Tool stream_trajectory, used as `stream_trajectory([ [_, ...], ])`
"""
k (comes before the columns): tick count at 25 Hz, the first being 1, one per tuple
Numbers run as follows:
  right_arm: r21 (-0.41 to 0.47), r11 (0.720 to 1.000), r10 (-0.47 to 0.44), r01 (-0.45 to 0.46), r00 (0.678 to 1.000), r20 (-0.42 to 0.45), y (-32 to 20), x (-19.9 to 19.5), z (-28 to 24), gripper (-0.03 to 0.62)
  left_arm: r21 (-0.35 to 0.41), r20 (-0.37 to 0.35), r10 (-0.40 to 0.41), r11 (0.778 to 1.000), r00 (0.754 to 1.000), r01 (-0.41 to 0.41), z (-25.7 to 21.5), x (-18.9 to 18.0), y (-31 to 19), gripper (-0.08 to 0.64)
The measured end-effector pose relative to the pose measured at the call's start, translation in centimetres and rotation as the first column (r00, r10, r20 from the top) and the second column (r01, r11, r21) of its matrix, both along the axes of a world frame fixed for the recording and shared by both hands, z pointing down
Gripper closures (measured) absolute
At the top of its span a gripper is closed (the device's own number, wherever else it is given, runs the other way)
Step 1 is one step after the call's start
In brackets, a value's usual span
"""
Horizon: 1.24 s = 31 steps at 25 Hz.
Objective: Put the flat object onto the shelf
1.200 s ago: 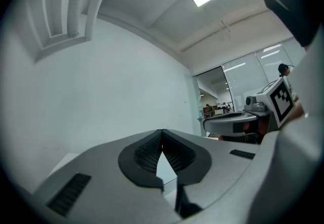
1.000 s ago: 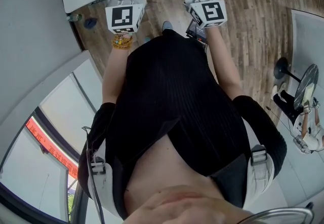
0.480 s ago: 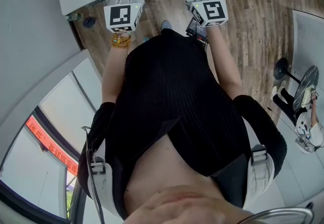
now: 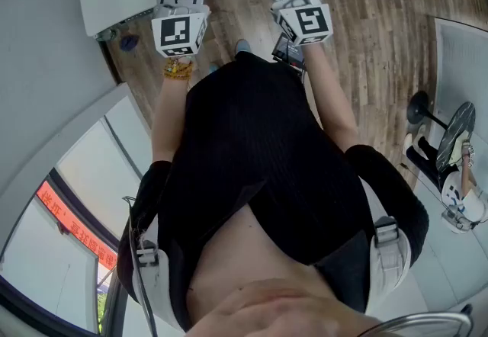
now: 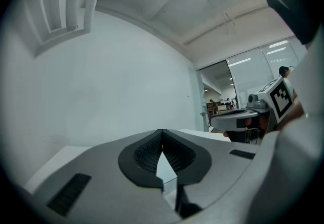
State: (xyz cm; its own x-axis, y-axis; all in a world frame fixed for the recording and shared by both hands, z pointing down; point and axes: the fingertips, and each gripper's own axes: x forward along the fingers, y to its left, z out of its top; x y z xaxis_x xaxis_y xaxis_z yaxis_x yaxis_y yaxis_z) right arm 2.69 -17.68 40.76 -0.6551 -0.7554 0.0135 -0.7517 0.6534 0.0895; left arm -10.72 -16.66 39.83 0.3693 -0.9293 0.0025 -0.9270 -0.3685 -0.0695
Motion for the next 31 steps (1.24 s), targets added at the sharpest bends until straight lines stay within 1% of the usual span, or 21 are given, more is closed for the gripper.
stream_trajectory([
  [9, -0.001, 1.000, 0.002, -0.002, 1.000, 0.008, -0.6, 1.2, -0.2, 0.548, 0.003, 0.009, 0.011, 1.000, 1.000, -0.011, -0.3, 1.8, -0.9, 0.546],
  [18, 0.004, 1.000, 0.025, -0.025, 1.000, 0.014, -0.7, 1.7, -0.2, 0.549, -0.003, 0.021, 0.046, 0.999, 0.999, -0.046, 0.1, 2.8, -1.2, 0.546],
  [21, 0.004, 0.997, 0.073, -0.073, 0.997, 0.021, -0.6, 2.0, -0.3, 0.549, -0.014, 0.019, 0.092, 0.996, 0.996, -0.091, 0.5, 3.1, -1.3, 0.546],
  [23, 0.006, 0.990, 0.137, -0.138, 0.990, 0.018, -0.2, 2.4, -0.5, 0.549, -0.012, 0.010, 0.158, 0.987, 0.987, -0.157, 0.6, 3.6, -1.7, 0.546],
  [25, 0.012, 0.978, 0.206, -0.207, 0.978, 0.008, 0.2, 2.7, -0.7, 0.551, -0.004, -0.002, 0.231, 0.973, 0.973, -0.231, 0.4, 4.1, -2.4, 0.546],
  [27, 0.005, 0.971, 0.241, -0.241, 0.971, 0.008, 0.5, 1.8, -0.9, 0.551, -0.004, -0.004, 0.266, 0.964, 0.964, -0.266, 0.0, 3.4, -2.9, 0.546],
  [31, -0.009, 0.966, 0.259, -0.259, 0.965, 0.042, 1.7, -1.7, -2.0, 0.552, -0.004, -0.006, 0.291, 0.957, 0.957, -0.291, -1.2, 1.0, -3.6, 0.546],
])
